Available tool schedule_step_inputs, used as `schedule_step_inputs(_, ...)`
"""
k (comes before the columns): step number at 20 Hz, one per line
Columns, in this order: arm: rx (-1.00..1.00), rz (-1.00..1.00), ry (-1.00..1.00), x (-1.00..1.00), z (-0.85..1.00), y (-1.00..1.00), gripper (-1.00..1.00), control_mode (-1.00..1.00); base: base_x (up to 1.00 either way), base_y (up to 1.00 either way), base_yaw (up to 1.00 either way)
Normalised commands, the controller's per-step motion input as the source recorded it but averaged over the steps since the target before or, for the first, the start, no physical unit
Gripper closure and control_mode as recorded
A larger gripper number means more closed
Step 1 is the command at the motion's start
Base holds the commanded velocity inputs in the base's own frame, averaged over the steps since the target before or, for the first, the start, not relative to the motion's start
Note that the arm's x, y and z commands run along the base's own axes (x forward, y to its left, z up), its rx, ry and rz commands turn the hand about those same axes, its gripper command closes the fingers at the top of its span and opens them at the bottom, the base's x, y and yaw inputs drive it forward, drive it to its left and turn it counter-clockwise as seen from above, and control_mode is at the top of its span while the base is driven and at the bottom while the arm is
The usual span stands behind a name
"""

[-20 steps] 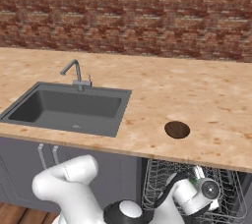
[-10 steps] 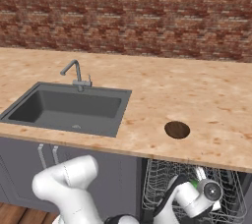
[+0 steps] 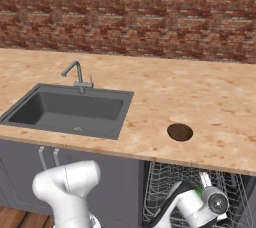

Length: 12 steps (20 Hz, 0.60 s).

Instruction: Pick up the cup and bowl from the counter, place them in the dishwasher, and close the dishwasher door.

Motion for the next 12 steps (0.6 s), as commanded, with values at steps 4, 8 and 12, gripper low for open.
schedule_step_inputs(4,0.0,0.0,-0.03,-0.13,0.68,0.04,-1.0,-1.0,0.0,0.0,0.0)
schedule_step_inputs(8,0.0,0.0,0.0,-0.32,0.39,0.09,-1.0,-1.0,0.0,0.0,0.0)
schedule_step_inputs(12,0.0,0.0,-0.02,-0.52,0.59,0.09,-1.0,-1.0,0.0,0.0,0.0)
